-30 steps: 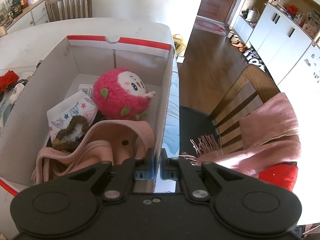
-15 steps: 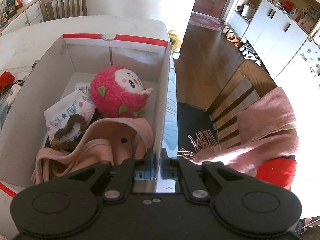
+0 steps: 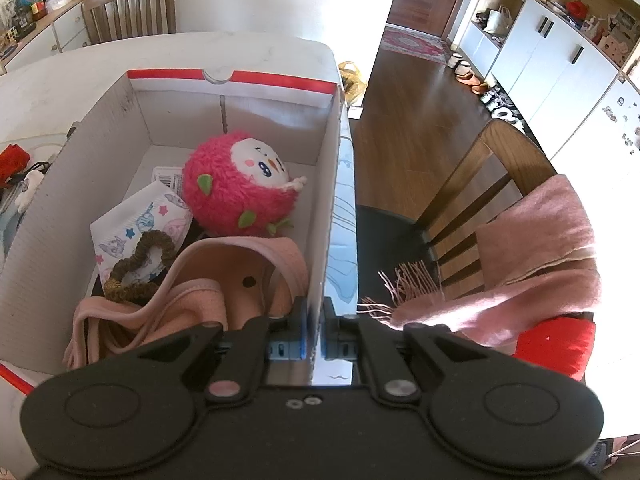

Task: Organize objects
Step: 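Close the left tool on the red cloth and lift it, then carry the red cloth into the box and open the left tool, then withdraw the open left tool from the box toward the table, then close the left tool on the white tooth-shaped toy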

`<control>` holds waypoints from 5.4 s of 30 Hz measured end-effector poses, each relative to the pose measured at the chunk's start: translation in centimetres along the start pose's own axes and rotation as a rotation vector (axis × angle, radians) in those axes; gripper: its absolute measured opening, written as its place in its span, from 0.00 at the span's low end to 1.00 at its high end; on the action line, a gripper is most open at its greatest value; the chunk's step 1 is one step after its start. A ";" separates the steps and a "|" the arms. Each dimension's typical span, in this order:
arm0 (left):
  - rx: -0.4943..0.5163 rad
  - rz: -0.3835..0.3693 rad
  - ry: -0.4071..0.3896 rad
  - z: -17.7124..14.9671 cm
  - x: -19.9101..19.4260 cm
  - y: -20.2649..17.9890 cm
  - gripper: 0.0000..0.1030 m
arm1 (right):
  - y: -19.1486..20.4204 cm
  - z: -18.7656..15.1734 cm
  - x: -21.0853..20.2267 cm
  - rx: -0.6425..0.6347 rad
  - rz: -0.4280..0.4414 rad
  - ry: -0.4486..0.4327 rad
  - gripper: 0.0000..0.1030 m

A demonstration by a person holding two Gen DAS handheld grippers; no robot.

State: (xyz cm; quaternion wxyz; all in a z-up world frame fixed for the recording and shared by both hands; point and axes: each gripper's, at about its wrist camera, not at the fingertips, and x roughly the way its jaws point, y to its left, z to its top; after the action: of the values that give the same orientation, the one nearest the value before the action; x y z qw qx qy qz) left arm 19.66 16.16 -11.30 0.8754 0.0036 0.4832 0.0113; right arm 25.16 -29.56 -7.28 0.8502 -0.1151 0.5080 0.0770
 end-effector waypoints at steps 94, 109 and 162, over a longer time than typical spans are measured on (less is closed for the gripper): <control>-0.042 -0.140 0.029 4.9 -2.7 -32.7 0.72 | -2.3 -1.2 -1.5 -0.070 0.182 -0.080 0.07; 0.010 -0.254 -0.094 3.9 -8.2 -28.0 0.74 | -1.8 -1.1 -1.3 -0.015 0.136 -0.061 0.05; -0.020 -0.029 -0.131 0.4 2.6 -11.0 0.77 | -1.2 -0.7 0.1 0.117 0.066 0.032 0.04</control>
State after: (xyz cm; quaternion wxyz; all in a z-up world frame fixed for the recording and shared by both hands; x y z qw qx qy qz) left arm 21.60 5.23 -13.50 0.9052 -0.0114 0.4248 0.0030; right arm 24.95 -30.87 -7.57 0.8442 -0.0498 0.5286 0.0735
